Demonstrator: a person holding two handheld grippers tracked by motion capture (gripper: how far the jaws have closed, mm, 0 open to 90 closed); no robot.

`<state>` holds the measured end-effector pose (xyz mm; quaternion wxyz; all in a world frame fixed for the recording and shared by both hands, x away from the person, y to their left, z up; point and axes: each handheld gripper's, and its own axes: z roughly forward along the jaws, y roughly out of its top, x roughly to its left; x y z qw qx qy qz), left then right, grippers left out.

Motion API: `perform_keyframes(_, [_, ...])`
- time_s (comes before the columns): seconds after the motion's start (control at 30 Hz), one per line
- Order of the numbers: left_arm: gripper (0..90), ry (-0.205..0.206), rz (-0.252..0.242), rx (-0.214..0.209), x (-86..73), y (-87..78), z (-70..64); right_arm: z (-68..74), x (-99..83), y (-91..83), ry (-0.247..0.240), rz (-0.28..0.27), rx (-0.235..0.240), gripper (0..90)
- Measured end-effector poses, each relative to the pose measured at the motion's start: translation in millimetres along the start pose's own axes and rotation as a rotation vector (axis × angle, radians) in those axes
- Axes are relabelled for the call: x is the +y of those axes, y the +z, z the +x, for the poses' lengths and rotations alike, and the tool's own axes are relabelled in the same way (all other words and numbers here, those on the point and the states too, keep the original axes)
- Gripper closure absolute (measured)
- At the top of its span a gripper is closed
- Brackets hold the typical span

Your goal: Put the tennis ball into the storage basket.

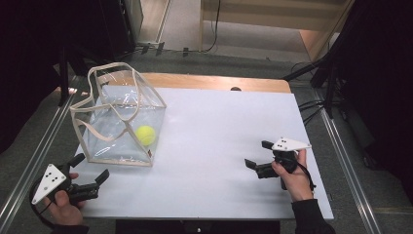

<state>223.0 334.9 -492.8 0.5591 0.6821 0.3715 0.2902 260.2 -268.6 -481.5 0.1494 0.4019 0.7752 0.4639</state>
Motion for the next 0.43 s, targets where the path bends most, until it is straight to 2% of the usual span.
perform_keyframes(0.1, [0.0, -0.001, 0.001, -0.003, -0.1, -0.1, -0.1, -4.3, -8.9, -8.8, 0.022, -0.021, -0.030, 0.2])
perform_keyframes(0.33, [0.0, 0.008, 0.010, 0.003, 0.1, 0.5, -0.7, -10.6, -28.2, -26.3, 0.065, -0.052, -0.063, 0.2])
perform_keyframes(0.43, [0.0, 0.002, 0.009, 0.005, 0.1, 1.0, -1.0, -13.6, -32.8, -29.8, 0.091, -0.048, -0.107, 0.2])
